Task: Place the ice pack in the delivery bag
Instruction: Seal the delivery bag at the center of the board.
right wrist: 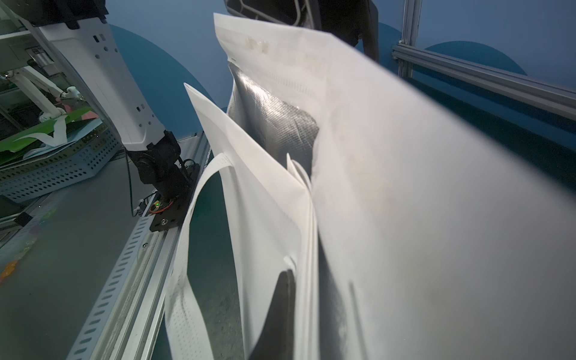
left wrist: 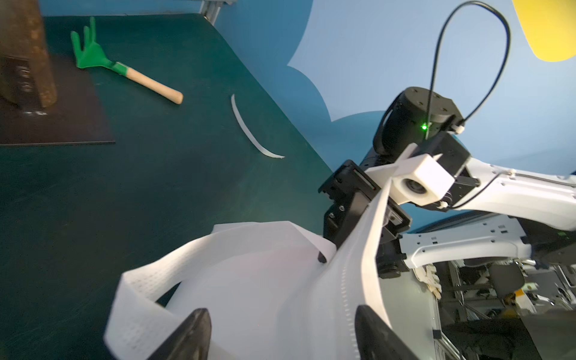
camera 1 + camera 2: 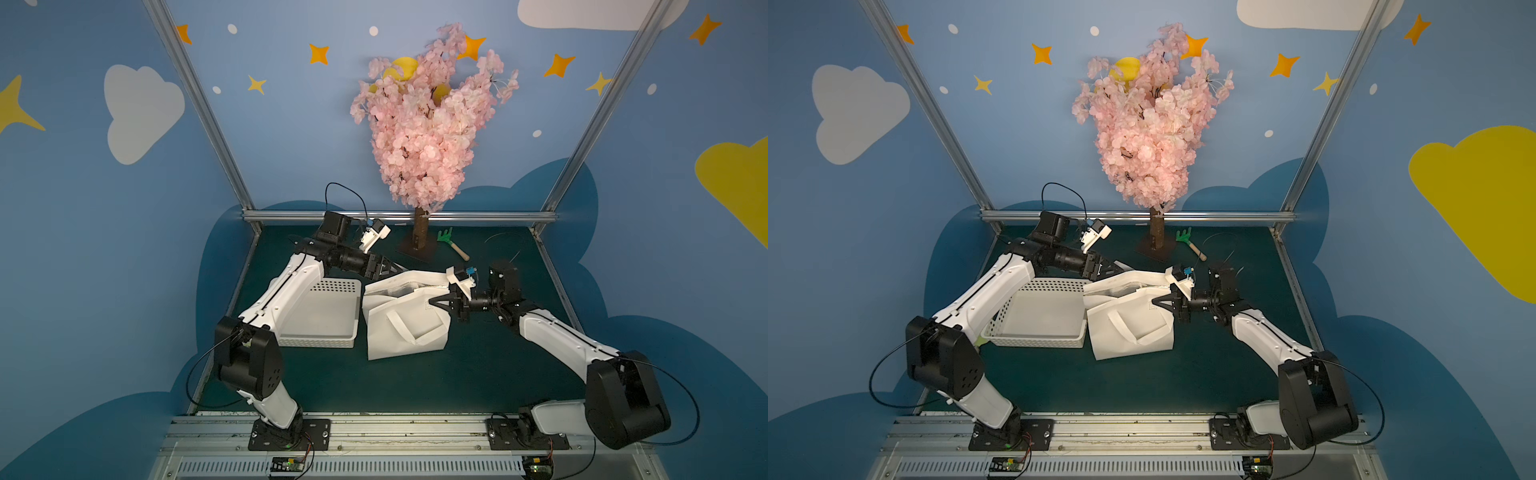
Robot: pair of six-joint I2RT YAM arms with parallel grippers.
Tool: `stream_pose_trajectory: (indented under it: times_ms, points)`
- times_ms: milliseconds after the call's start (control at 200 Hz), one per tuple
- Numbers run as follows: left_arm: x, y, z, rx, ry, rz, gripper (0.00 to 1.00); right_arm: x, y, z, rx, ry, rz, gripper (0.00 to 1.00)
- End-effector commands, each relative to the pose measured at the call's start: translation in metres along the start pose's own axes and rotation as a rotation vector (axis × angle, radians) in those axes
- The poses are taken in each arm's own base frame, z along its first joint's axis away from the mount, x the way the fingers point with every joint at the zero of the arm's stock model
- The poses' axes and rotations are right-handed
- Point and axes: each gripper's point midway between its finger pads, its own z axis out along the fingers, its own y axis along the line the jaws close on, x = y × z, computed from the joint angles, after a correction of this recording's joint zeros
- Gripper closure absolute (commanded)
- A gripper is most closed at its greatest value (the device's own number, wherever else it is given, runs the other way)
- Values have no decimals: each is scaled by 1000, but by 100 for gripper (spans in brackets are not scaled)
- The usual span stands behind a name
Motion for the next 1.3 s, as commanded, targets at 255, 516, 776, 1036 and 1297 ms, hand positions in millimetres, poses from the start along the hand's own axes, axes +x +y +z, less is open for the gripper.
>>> stream_pose_trajectory:
  times_ms: [255, 516, 776, 1036, 1297]
  points:
    - [28, -30, 3, 62, 76, 58, 25, -4, -4, -3, 35, 13, -16, 100]
    - [43, -36, 13, 54, 139, 85, 25, -4, -5, -2, 33, 14, -8, 100]
    - [49, -36, 20, 21, 186, 107, 25, -4, -5, -2, 33, 14, -9, 100]
    - [42, -31, 23, -24, 178, 132, 36, -3, -3, 0, 29, 19, -9, 100]
    - [23, -36, 29, 21, 126, 116, 49, -1, -3, 1, 26, 24, -3, 100]
